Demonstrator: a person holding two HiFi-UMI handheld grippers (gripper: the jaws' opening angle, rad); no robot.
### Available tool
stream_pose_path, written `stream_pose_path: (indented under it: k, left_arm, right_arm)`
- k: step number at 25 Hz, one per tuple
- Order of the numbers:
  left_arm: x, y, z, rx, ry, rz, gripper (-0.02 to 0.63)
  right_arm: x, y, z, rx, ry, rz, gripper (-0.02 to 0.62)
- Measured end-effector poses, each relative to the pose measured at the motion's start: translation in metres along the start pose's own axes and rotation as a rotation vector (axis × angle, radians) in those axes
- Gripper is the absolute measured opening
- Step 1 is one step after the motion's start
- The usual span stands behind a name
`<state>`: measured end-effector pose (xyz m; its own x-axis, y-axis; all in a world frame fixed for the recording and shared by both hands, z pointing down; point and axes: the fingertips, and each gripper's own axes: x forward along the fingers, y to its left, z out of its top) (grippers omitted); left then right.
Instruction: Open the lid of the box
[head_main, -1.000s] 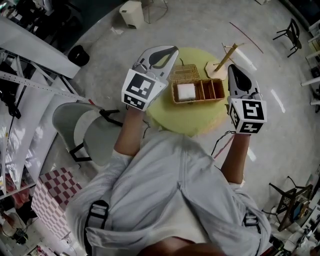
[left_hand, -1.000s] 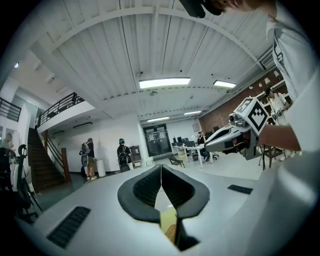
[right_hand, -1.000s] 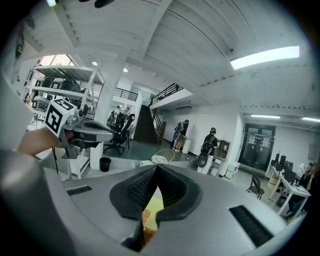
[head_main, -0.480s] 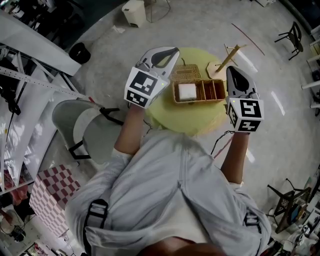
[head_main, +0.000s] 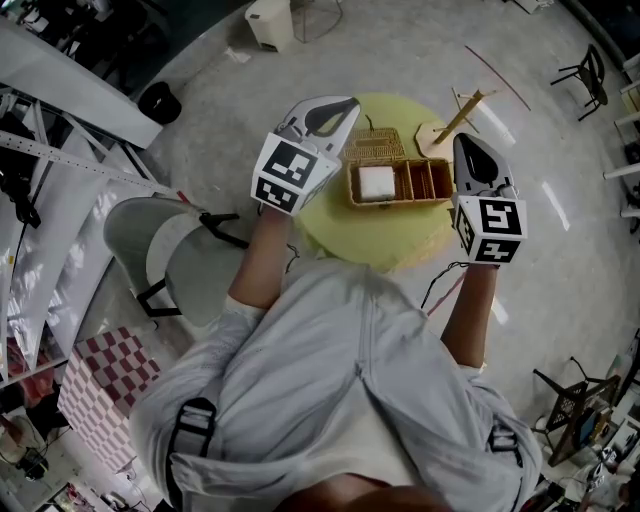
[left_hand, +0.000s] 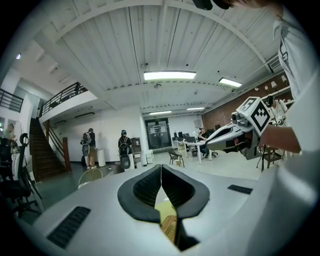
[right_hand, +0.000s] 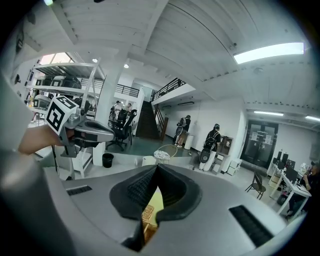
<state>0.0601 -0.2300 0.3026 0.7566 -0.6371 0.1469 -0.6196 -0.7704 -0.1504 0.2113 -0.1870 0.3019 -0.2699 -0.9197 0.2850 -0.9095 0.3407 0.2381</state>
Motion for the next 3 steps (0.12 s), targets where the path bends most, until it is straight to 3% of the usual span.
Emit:
stream_pose_path:
  k: [3]
  left_arm:
    - [-0.0003,-0.0002,-0.0012,-0.003,0.001,-0.005,0.031]
  right_arm:
    - [0.0017,0.0019,-0.0002,0.001,0.001,0.001,0.023]
